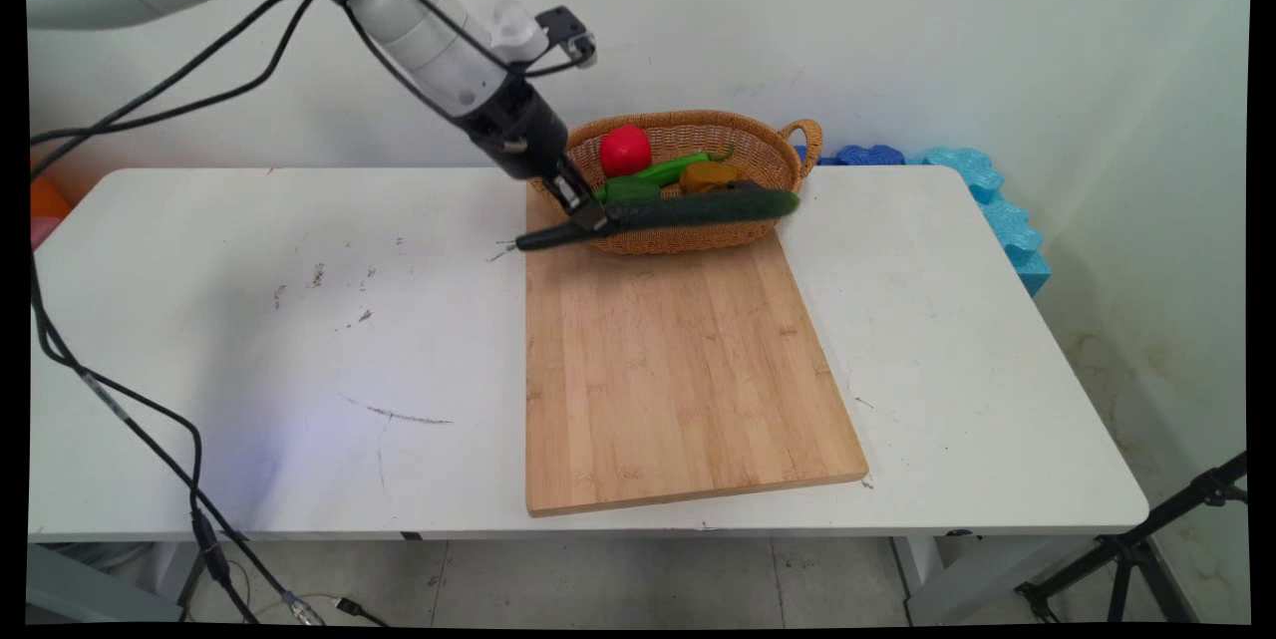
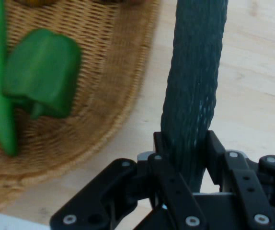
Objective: Place the picked object in the vegetable basket
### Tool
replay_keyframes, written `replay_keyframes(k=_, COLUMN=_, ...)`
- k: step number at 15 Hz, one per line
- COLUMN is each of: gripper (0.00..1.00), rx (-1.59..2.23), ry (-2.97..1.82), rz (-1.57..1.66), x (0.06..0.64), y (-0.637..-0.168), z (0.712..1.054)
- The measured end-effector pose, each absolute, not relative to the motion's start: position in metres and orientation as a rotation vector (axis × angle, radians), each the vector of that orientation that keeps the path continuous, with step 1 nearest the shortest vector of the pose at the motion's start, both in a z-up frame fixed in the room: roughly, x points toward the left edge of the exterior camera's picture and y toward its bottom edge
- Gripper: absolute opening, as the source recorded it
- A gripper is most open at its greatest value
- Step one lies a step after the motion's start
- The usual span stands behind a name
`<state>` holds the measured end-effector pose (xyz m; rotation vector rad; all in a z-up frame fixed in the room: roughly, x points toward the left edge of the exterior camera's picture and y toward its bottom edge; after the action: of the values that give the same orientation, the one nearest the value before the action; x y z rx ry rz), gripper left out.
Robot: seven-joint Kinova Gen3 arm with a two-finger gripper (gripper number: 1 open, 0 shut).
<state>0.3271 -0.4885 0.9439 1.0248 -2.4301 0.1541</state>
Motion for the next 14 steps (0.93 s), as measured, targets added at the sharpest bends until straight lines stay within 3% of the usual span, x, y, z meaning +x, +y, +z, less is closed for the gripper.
replay_keyframes(k=14, gripper=0.0, rx=1.259, ry=-2.422, rz=0.307, x=0.33, y=-0.557, z=0.925)
